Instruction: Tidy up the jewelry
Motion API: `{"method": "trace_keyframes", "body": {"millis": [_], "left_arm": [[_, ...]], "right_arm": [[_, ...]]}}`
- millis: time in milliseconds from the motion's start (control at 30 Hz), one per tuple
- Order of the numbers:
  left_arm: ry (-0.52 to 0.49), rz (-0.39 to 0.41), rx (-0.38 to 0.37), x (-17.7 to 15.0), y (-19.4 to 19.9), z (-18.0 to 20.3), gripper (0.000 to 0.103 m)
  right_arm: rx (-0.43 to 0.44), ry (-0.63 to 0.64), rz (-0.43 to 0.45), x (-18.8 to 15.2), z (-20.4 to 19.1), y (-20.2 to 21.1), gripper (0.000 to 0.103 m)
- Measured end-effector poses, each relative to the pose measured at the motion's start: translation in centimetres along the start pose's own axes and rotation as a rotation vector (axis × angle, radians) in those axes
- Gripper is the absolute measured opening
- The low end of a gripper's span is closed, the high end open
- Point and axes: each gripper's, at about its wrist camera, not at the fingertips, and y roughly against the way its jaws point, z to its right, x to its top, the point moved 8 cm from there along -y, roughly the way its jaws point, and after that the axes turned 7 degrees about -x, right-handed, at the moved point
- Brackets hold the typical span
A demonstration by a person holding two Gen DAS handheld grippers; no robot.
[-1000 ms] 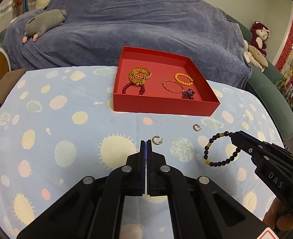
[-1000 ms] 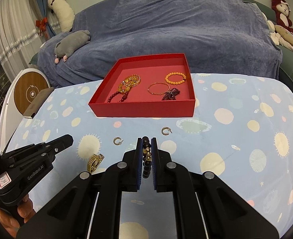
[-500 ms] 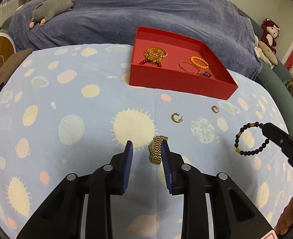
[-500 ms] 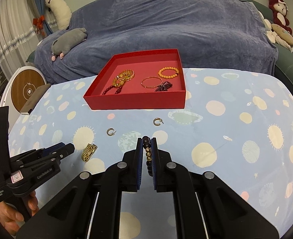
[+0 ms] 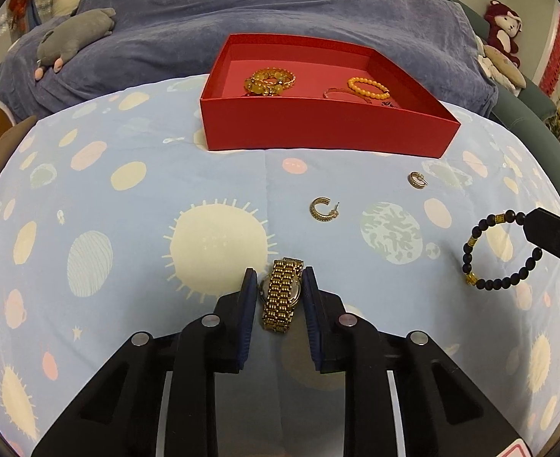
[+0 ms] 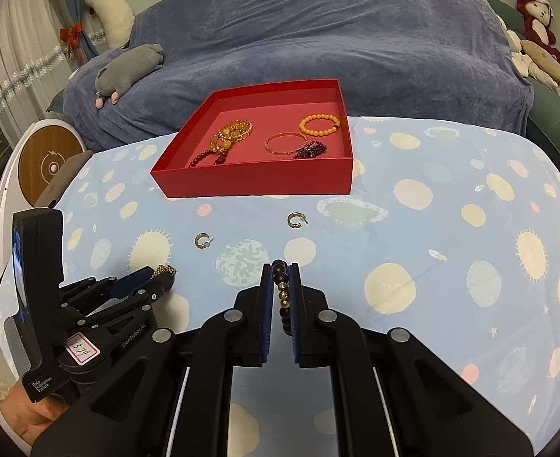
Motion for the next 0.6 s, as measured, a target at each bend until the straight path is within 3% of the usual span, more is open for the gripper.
{"method": "trace_keyframes", "body": {"millis": [400,433,467,600], "left_arm": [[0.029,0.028,-0.068,1.0,3.2,1.4,0.020],[0.027,0.037,-0.072,1.3,3.7,1.6,0.016],[0.020,0.048,-0.085,1.5,4.3,1.9,0.000],[0.015,0.079,-0.108,2.4,6.3,2.7,0.000]], "right_arm": [[0.007,-0.003,0.031,0.7,-0.2,1.7,0.008],[0.008,-0.004,0.035,0.8,-0.3,1.9,0.008],[0.010,-0.004,0.037,0.9,-0.3,2.0,0.008],[0.015,-0.006,0.051,1.2,-0.6,2.7,0.008]]}}
